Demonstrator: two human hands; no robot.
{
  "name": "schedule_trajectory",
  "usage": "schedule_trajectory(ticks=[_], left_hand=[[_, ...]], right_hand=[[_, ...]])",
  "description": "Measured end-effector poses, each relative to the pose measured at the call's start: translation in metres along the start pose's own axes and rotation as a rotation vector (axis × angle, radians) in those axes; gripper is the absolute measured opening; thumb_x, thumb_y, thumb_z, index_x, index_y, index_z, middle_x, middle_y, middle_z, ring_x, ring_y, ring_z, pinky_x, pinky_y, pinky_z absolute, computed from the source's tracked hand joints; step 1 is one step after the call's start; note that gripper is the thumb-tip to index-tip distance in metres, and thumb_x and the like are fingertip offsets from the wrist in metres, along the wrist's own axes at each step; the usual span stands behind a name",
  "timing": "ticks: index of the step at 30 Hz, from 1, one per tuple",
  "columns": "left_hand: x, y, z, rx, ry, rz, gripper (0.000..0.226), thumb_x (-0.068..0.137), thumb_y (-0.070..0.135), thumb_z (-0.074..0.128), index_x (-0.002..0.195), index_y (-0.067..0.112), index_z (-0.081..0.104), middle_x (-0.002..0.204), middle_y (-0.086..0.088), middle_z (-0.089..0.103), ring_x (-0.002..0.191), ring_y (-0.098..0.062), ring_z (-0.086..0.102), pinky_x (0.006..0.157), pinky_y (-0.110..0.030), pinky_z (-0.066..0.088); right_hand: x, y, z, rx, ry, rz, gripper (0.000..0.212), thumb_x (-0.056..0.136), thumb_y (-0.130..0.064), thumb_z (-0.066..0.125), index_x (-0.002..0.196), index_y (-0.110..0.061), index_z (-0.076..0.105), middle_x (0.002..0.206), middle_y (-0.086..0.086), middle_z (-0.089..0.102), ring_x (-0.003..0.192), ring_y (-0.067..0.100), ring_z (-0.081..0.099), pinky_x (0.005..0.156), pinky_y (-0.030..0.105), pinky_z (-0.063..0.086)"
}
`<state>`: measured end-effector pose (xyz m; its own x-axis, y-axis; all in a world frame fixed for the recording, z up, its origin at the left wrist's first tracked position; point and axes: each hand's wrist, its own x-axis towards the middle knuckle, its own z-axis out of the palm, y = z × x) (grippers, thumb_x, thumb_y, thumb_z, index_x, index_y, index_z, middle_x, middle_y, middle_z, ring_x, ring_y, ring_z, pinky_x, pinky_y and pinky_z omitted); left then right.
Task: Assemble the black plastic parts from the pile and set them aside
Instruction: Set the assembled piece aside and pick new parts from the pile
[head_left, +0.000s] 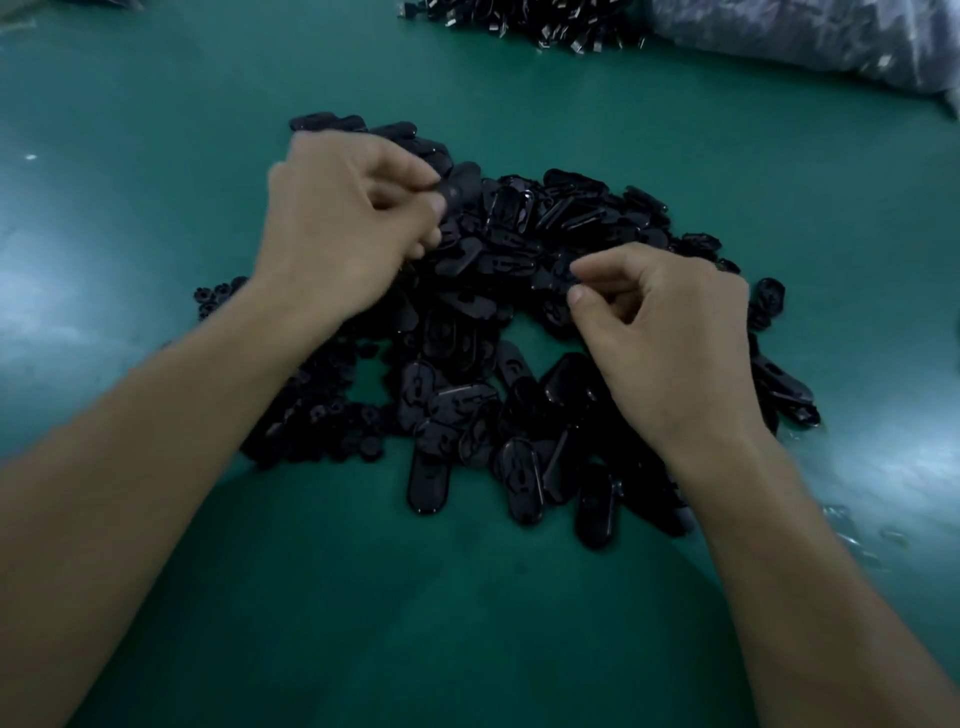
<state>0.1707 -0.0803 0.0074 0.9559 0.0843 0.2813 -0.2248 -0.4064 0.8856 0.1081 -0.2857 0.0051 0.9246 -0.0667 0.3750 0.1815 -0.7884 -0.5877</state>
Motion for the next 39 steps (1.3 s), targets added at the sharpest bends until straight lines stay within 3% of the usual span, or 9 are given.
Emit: schedule_trajectory(ticks=[6,10,14,18,22,24,26,32,39], left_hand=[[0.04,-0.022,-0.007,0.04,0.14,-0.084,0.015,0.085,0.016,0.075,0.079,0.026,0.065,0.063,0.002,0.072,0.062,-0.012,0.072,0.068,-0.03,0.062],[0.062,-0.034,-0.009,0.145,0.19,-0.103,0.019,0.086,0.02,0.073,0.073,0.028,0.062,0.066,0.003,0.07,0.08,-0.01,0.07,0.086,-0.033,0.06],[0.075,-0.035,-0.009,0.238,0.187,-0.112,0.021,0.085,0.026,0.076,0.069,0.029,0.063,0.072,0.003,0.069,0.111,-0.026,0.064,0.093,-0.037,0.056],[0.078,-0.032,-0.007,0.29,0.198,-0.132,0.013,0.085,0.027,0.077,0.076,0.026,0.068,0.085,-0.004,0.069,0.098,-0.023,0.068,0.089,-0.033,0.057],[0.067,-0.024,0.0,0.278,0.2,-0.078,0.008,0.086,0.03,0.073,0.081,0.029,0.067,0.076,0.006,0.066,0.076,-0.005,0.065,0.074,-0.023,0.053],[0.053,-0.013,0.005,0.277,0.13,0.035,0.008,0.086,0.032,0.073,0.079,0.029,0.07,0.067,0.016,0.061,0.06,0.009,0.057,0.06,-0.005,0.041],[0.038,-0.003,0.009,0.248,-0.014,0.139,0.01,0.084,0.035,0.075,0.078,0.028,0.072,0.065,0.019,0.063,0.054,0.012,0.055,0.055,-0.002,0.039],[0.014,0.006,0.011,0.37,-0.407,0.327,0.028,0.076,0.044,0.082,0.099,0.029,0.077,0.083,0.023,0.058,0.076,0.021,0.051,0.067,0.001,0.035],[0.005,0.006,0.012,0.531,-0.339,0.384,0.03,0.083,0.048,0.074,0.109,0.032,0.076,0.101,0.006,0.058,0.102,-0.014,0.049,0.086,-0.04,0.045]], right_hand=[[-0.001,0.0,0.001,-0.203,-0.065,-0.001,0.026,0.095,-0.033,0.064,0.117,-0.021,0.072,0.1,-0.001,0.063,0.103,0.02,0.058,0.087,0.031,0.049],[-0.003,-0.001,0.001,-0.25,-0.097,0.009,0.038,0.095,-0.042,0.062,0.127,-0.023,0.066,0.099,-0.004,0.057,0.106,0.018,0.051,0.09,0.026,0.038],[-0.003,-0.002,0.0,-0.254,-0.15,-0.014,0.047,0.095,-0.046,0.06,0.139,-0.03,0.054,0.102,-0.006,0.051,0.106,0.013,0.042,0.088,0.021,0.027],[-0.003,-0.001,0.0,-0.245,-0.172,-0.046,0.044,0.097,-0.045,0.057,0.139,-0.033,0.053,0.1,-0.007,0.046,0.103,0.01,0.035,0.1,0.028,0.032],[-0.002,0.002,0.001,-0.261,-0.164,-0.048,0.04,0.098,-0.044,0.056,0.135,-0.03,0.057,0.102,-0.007,0.047,0.105,0.01,0.036,0.09,0.02,0.025],[-0.002,0.002,0.001,-0.261,-0.158,-0.046,0.039,0.099,-0.042,0.056,0.134,-0.028,0.058,0.102,-0.007,0.047,0.105,0.011,0.037,0.089,0.019,0.024],[-0.003,0.002,0.001,-0.261,-0.153,-0.044,0.038,0.098,-0.042,0.057,0.134,-0.027,0.059,0.102,-0.007,0.047,0.106,0.013,0.04,0.089,0.02,0.026],[-0.002,0.002,0.002,-0.266,-0.139,-0.032,0.037,0.098,-0.041,0.058,0.131,-0.027,0.061,0.101,-0.007,0.048,0.108,0.016,0.043,0.084,0.02,0.025],[-0.002,0.001,0.002,-0.257,-0.126,-0.033,0.035,0.097,-0.04,0.059,0.13,-0.026,0.062,0.099,-0.007,0.048,0.103,0.013,0.042,0.083,0.019,0.025]])
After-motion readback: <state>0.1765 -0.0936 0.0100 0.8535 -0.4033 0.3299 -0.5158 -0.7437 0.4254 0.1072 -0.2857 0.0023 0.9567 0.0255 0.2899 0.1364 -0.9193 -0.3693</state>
